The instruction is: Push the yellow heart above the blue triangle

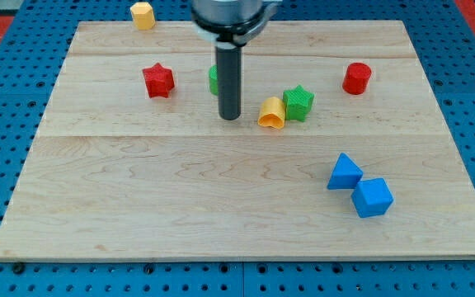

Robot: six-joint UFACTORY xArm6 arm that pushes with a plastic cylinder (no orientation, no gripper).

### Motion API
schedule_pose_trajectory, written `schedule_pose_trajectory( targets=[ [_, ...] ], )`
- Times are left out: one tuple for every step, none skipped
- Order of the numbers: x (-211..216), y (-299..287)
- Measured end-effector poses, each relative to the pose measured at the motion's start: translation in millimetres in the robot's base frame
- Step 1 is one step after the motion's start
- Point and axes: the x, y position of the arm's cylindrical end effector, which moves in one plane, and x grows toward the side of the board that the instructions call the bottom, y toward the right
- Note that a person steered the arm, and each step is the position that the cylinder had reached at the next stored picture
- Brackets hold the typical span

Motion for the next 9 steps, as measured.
schedule_pose_trajectory(
  targets=[
    [-9, 24],
    [-9, 63],
    [-6, 79],
    [1, 91],
    [24, 96],
    [30, 97],
    [-1, 85],
    [0, 126],
    [8, 139]
  ],
)
